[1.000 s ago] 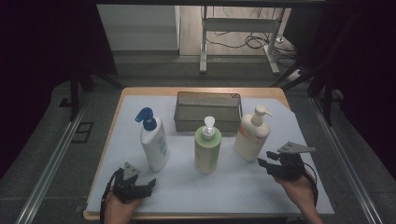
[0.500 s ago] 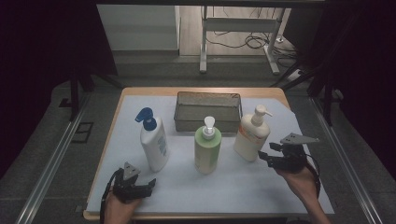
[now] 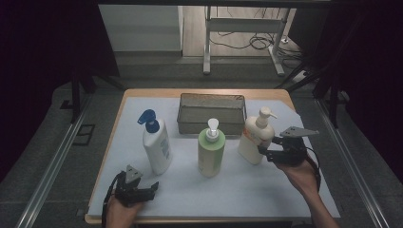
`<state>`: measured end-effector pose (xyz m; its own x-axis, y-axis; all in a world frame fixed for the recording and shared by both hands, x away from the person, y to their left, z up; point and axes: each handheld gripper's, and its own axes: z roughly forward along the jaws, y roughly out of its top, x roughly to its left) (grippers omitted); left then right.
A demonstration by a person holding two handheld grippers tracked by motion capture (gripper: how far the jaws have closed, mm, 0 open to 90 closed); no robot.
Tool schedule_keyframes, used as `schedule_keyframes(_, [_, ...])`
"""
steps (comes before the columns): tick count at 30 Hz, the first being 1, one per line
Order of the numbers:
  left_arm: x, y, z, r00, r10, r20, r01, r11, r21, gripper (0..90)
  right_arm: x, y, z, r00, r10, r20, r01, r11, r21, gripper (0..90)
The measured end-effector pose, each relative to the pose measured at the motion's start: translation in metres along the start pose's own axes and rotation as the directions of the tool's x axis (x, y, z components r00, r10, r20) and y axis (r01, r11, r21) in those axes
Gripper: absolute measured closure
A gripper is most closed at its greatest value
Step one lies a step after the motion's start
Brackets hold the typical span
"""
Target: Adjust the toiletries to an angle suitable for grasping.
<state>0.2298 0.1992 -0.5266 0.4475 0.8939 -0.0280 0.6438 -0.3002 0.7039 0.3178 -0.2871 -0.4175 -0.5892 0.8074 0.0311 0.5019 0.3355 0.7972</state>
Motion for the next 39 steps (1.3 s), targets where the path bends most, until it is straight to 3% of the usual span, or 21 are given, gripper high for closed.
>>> schedule_keyframes(12, [0.0,0.0,0.0,1.0,0.0,0.0,0.0,1.0,0.0,12.3,-0.001,0.015,0.014,0.9999,0.002,-0.01,-0.002,1.0,0.001,29.1])
schedule_keyframes(24, [0.0,0.0,0.0,1.0,0.0,0.001,0.0,1.0,0.0,12.3,-0.001,0.025,0.029,0.9999,-0.014,-0.008,0.015,0.9996,0.023,32.4])
schedule_keyframes(39, [0.0,0.0,0.0,1.0,0.0,0.001,0.0,1.0,0.0,12.3,0.005,0.031,0.027,0.9981,-0.061,-0.004,0.061,0.9957,0.069,36.6])
